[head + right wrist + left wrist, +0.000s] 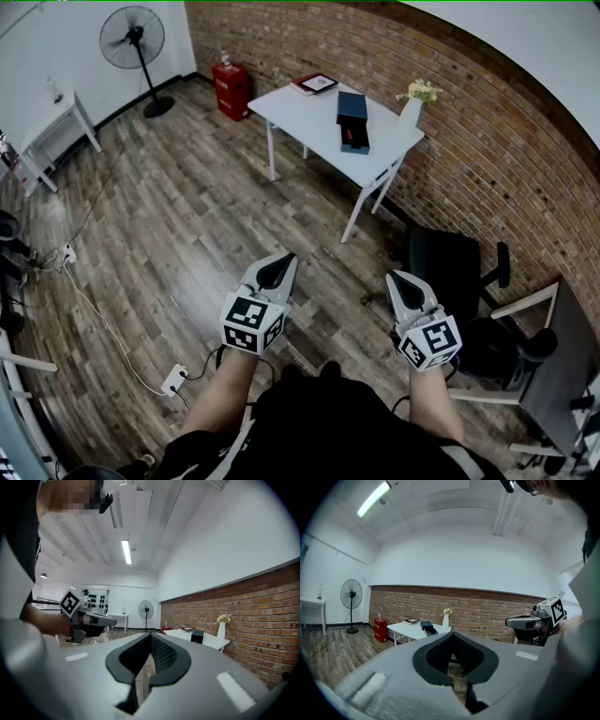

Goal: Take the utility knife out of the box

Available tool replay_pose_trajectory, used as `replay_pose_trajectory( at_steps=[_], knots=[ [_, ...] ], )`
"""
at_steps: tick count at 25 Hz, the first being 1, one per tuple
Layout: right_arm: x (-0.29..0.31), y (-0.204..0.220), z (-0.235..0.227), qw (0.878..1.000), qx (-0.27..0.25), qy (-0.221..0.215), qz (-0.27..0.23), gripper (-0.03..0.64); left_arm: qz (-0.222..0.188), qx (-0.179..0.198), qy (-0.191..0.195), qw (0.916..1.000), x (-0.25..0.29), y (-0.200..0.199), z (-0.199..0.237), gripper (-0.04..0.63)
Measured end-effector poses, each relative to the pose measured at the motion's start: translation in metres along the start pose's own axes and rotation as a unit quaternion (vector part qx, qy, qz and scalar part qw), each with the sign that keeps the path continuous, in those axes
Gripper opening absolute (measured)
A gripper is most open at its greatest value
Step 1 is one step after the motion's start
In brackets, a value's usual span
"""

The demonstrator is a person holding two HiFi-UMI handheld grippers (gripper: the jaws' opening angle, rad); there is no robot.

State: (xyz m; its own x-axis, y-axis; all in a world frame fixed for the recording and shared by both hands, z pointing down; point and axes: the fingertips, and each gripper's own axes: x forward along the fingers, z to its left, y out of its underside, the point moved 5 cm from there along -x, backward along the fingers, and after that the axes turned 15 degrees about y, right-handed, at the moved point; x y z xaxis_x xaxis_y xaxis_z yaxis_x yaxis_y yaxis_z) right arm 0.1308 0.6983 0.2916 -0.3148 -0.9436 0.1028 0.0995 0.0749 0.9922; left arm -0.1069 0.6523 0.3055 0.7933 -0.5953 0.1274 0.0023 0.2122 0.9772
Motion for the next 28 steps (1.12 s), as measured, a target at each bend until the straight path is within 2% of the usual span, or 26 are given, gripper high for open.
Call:
replay_pose_trajectory(
  at_steps=[6, 12, 20, 28],
  knots=[
    [0.001, 0.006, -0.017, 1.0, 0.013, 0.004, 0.002, -0.002, -0.01, -0.001, 0.01, 0.9999, 0.015, -0.006, -0.004, 0.008],
    [0.009, -0.002, -0.021, 1.0, 0.015, 0.001, -0.009, -0.002, -0.017, -0.003, 0.002, 0.9998, 0.015, -0.013, 0.003, 0.008],
    [0.02, -0.003, 0.019, 0.999, -0.015, -0.038, -0.013, 0.0, -0.009, -0.01, -0.01, 0.9999, -0.012, -0.005, 0.023, 0.008],
    [0.025, 0.014, 0.035, 0.998, -0.005, -0.056, 0.008, 0.0, 0.001, -0.012, -0.018, 0.9998, -0.022, 0.01, 0.032, 0.008]
  ],
)
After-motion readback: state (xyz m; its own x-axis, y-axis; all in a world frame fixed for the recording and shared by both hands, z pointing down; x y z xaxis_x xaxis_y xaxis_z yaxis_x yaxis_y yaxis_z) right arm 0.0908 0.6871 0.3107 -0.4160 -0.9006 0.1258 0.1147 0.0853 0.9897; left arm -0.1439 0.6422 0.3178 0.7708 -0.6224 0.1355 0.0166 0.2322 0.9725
